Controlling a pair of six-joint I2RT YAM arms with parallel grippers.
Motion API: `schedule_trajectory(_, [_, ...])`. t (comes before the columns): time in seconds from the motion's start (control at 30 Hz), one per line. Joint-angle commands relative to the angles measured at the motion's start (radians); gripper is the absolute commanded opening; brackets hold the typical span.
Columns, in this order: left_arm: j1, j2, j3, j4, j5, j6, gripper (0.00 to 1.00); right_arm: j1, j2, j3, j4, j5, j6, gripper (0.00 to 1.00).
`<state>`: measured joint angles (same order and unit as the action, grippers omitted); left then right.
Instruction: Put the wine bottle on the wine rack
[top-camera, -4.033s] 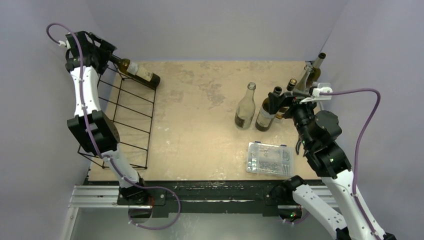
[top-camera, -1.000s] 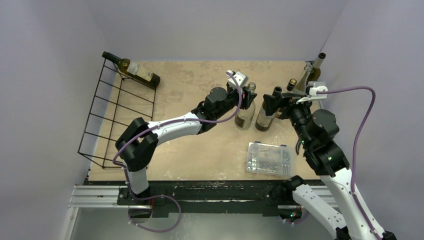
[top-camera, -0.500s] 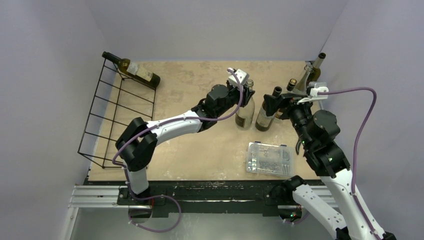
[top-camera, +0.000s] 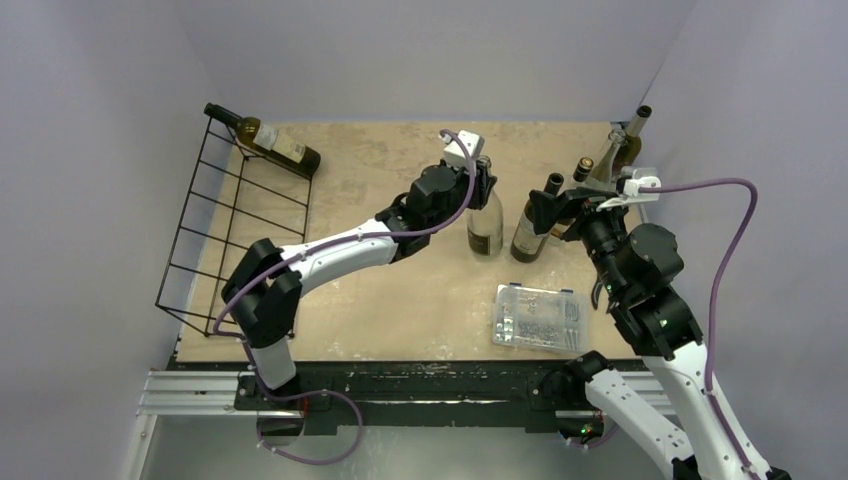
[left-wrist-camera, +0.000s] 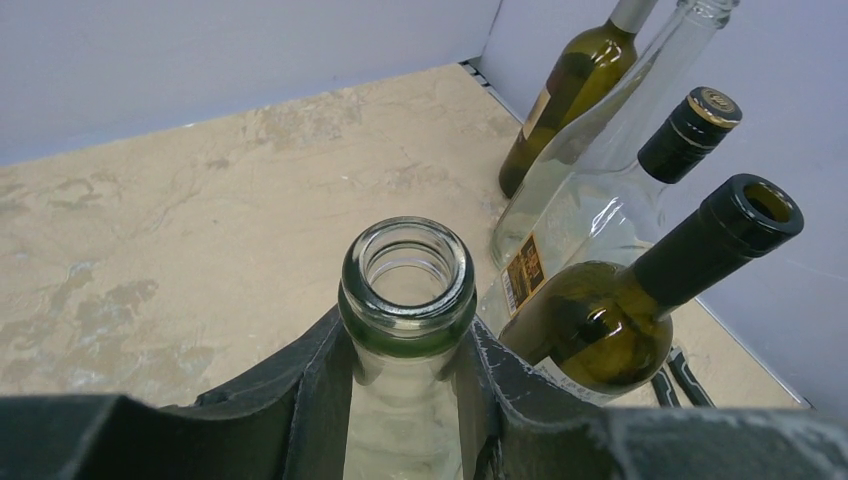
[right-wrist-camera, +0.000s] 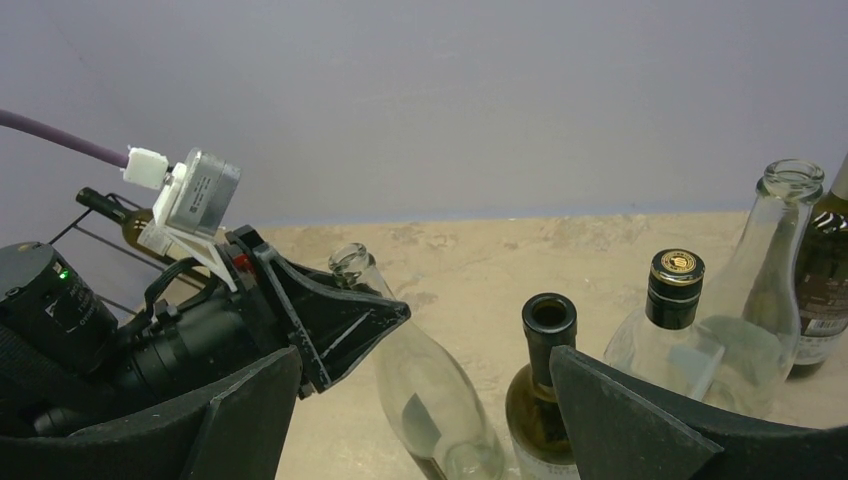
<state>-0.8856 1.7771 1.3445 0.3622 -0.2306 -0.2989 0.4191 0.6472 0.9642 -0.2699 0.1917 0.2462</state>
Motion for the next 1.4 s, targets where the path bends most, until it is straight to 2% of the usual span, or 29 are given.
schedule_trajectory(0.0, [0.019,-0.084,0.024,-0.076,-0.051,-0.116,0.00,0.005,-0.004,0.002,0.017,0.017,-0.004,0.99])
schedule_trajectory(0.23, [0.081,-0.186,-0.059,-0.122,-0.010,-0.226,0.00,0.005,-0.004,-0.002,0.016,0.013,-0.001,0.99])
schedule_trajectory(0.47, [0.207,-0.348,-0.204,-0.174,0.073,-0.378,0.00,0.005,-0.001,-0.005,0.019,0.006,0.004,0.99])
schedule_trajectory(0.53, [0.225,-0.403,-0.236,-0.206,0.058,-0.356,0.00,0.005,-0.001,-0.004,0.019,0.006,0.004,0.99])
schedule_trajectory(0.73, [0.269,-0.568,-0.288,-0.442,-0.040,-0.276,0.00,0.004,-0.007,-0.007,0.019,0.005,0.004,0.99])
schedule_trajectory(0.87, [0.349,-0.700,-0.329,-0.570,-0.139,-0.265,0.00,0.005,-0.006,-0.008,0.020,-0.002,0.005,0.99])
schedule_trajectory(1.07, [0.491,-0.865,-0.352,-0.676,-0.178,-0.201,0.00,0.006,-0.003,-0.007,0.020,-0.007,0.007,0.99])
schedule_trajectory(1.2, [0.586,-0.931,-0.338,-0.709,-0.172,-0.184,0.00,0.005,-0.003,-0.009,0.024,-0.009,0.007,0.99])
schedule_trajectory(1.37, [0.689,-0.924,-0.283,-0.710,-0.089,-0.204,0.00,0.004,0.005,-0.008,0.022,-0.015,0.008,0.99])
